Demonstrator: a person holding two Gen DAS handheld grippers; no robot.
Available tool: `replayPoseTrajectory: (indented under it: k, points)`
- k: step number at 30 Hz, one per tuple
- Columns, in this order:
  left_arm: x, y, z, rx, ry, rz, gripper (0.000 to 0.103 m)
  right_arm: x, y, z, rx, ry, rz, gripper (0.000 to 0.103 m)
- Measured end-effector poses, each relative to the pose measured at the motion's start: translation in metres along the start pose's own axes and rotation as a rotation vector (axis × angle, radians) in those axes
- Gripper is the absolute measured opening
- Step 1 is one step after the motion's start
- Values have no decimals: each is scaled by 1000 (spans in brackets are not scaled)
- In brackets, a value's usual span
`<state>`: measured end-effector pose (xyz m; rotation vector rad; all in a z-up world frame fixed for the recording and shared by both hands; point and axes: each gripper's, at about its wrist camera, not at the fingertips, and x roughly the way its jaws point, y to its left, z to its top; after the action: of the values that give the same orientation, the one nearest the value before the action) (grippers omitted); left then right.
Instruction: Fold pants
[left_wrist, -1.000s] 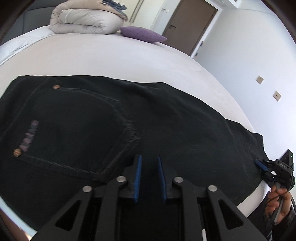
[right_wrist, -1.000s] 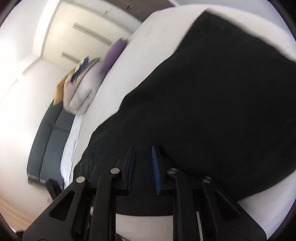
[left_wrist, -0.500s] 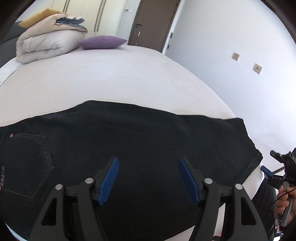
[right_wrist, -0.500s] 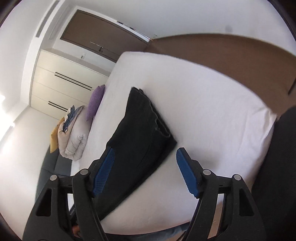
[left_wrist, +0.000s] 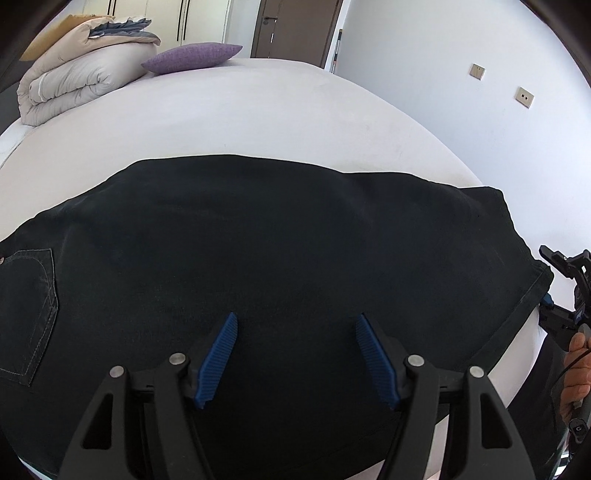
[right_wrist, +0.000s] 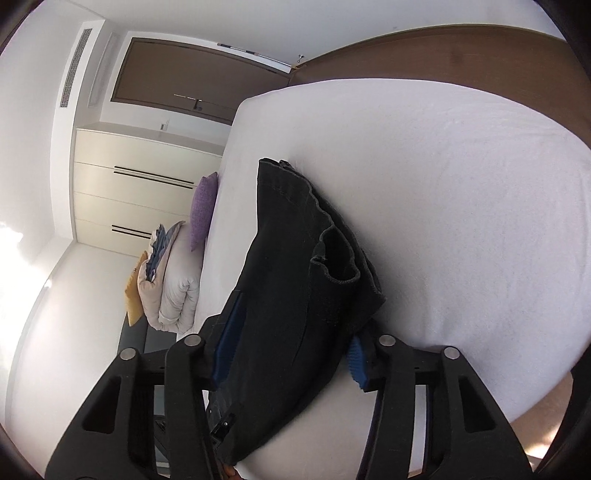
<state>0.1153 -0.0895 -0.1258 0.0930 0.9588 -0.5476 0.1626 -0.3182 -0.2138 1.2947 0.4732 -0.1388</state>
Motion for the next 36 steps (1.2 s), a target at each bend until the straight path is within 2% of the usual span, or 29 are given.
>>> replayPoseTrajectory:
  k: [2, 4, 9, 10, 26, 36]
  points:
    - [3, -3, 1, 3, 0, 5, 70, -25, -2, 5, -6, 3, -6, 34]
    - [4, -3, 0, 3, 1, 4, 70, -26, -4, 5, -12, 1, -17, 29]
    - [4, -3, -2, 7, -1, 8, 70, -16, -7, 4, -11, 0, -47, 8]
    - [4, -3, -2, 6, -1, 8, 70, -15, -7, 4, -10, -1, -53, 6]
    - [3, -1, -3, 0, -6, -2, 70, -22, 22, -9, -145, -44, -140, 4]
    - [3, 4, -3, -18, -12, -20, 70, -21, 56, -25, -324, -77, -229, 4]
